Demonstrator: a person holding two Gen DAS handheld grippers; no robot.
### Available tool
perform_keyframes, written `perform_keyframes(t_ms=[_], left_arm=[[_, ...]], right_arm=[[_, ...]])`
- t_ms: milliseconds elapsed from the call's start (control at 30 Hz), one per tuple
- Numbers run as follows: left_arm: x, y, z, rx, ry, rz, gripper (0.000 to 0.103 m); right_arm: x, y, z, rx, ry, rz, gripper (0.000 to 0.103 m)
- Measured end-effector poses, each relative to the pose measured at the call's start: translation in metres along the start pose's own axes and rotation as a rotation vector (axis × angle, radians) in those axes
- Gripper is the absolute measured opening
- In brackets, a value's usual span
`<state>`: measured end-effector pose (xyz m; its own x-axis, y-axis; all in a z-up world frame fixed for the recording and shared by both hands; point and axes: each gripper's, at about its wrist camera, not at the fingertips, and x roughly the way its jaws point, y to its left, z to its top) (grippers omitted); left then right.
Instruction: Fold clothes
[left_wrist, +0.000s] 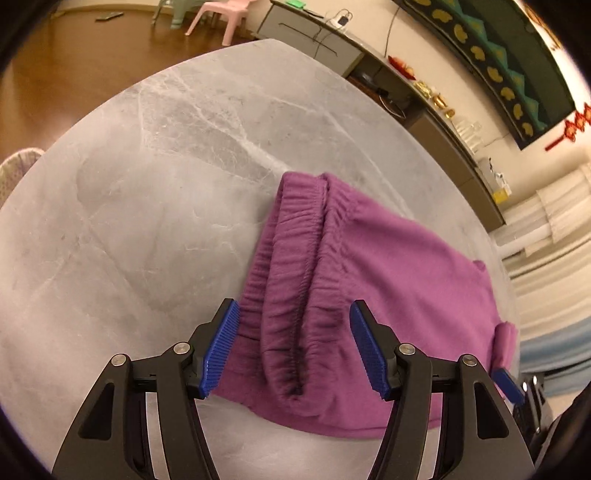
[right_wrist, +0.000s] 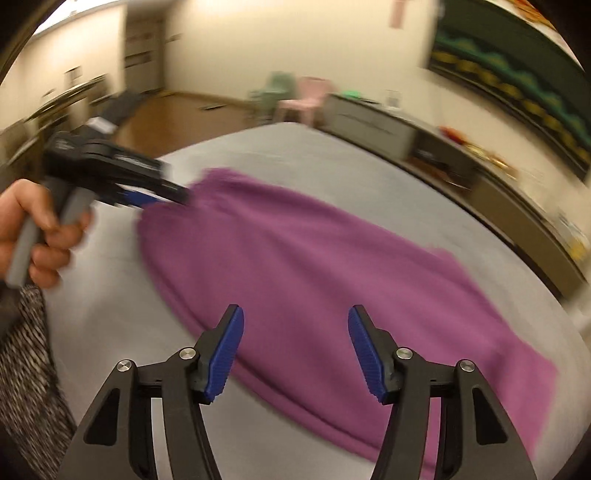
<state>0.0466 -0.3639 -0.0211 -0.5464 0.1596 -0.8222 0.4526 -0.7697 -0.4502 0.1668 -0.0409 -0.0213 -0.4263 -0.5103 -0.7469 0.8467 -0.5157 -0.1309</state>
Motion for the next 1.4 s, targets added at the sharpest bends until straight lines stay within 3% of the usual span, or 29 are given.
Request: perform_keyframes(t_ms=[100,133,200,267,333,367,433,500,567,633,700,733,867,967,1033,1067,1100,1133,1167,1200,1267,1333,1400], left_arm=[[0.001,0.004,0.002,-0.006,-0.011,-0.032,0.068],[0.001,0.004,0.002,-0.001,-0.014,-0.035,0.068],[-0.001,0.007,-0.005,-0.018,-0.010,-0.056,0.068],[-0.002,0.019,-0.002,-0.080,0.003,-0.117,0.068],[-0.005,0.037,0.001,-0.167,0.013,-0.196,0.068],[-0.005,0.046,0.002,-0.210,0.015,-0.235,0.068],[-0.005,0.055,0.002,-0.252,0.022,-0.279,0.068],[-0.005,0.059,0.002,-0.262,0.022,-0.289,0.068],[-0.005,0.058,0.001,-0.255,0.026,-0.288,0.068],[-0.004,0.057,0.001,-0.250,0.035,-0.298,0.068],[-0.002,0.055,0.000,-0.249,0.042,-0.307,0.069],[-0.001,0.054,0.000,-0.251,0.044,-0.316,0.069],[-0.004,0.046,0.000,-0.260,0.030,-0.385,0.073],[0.007,0.036,0.002,-0.283,0.049,-0.456,0.073],[0.011,0.025,0.003,-0.246,0.030,-0.422,0.072],[0.013,0.017,0.004,-0.212,0.014,-0.373,0.063],[0.016,0.010,0.005,-0.176,0.012,-0.324,0.029],[0.017,0.008,0.005,-0.161,0.015,-0.306,0.022],[0.017,0.008,0.006,-0.160,0.014,-0.301,0.023],[0.015,0.008,0.006,-0.159,0.009,-0.298,0.022],[0.011,0.008,0.006,-0.153,-0.005,-0.289,0.022],[0.010,0.009,0.004,-0.148,-0.013,-0.273,0.021],[0.007,0.000,0.003,-0.118,-0.033,-0.252,0.021]], right_arm=[[0.033,0.024,0.010,-0.001,0.047,0.042,0.060],[0.032,0.034,-0.003,0.005,0.064,0.049,0.060],[0.052,0.033,-0.001,0.028,0.108,0.068,0.060],[0.061,0.039,0.000,0.047,0.134,0.093,0.060],[0.062,0.050,0.005,0.039,0.099,0.142,0.060],[0.059,0.056,0.007,0.024,0.078,0.158,0.063],[0.058,0.076,0.014,-0.021,0.036,0.184,0.079],[0.068,0.093,0.019,-0.076,0.043,0.206,0.081],[0.088,0.106,0.021,-0.126,0.092,0.151,0.080],[0.097,0.101,0.024,-0.091,0.092,0.144,0.071],[0.098,0.088,0.034,-0.039,0.095,0.123,0.024],[0.096,0.076,0.038,0.012,0.082,0.147,0.018],[0.086,0.057,0.046,0.092,0.038,0.187,0.015],[0.089,0.054,0.048,0.129,0.038,0.259,0.015],[0.095,0.056,0.044,0.132,0.054,0.266,0.015],[0.099,0.057,0.041,0.129,0.062,0.270,0.015],[0.099,0.057,0.040,0.127,0.069,0.269,0.016],[0.101,0.053,0.039,0.126,0.084,0.267,0.019],[0.099,0.048,0.035,0.128,0.097,0.279,0.024],[0.090,0.041,0.031,0.137,0.090,0.294,0.037],[0.065,0.021,0.029,0.175,0.028,0.283,0.051],[0.050,-0.010,0.027,0.246,-0.020,0.274,0.051],[0.056,-0.043,0.025,0.329,0.003,0.188,0.051]])
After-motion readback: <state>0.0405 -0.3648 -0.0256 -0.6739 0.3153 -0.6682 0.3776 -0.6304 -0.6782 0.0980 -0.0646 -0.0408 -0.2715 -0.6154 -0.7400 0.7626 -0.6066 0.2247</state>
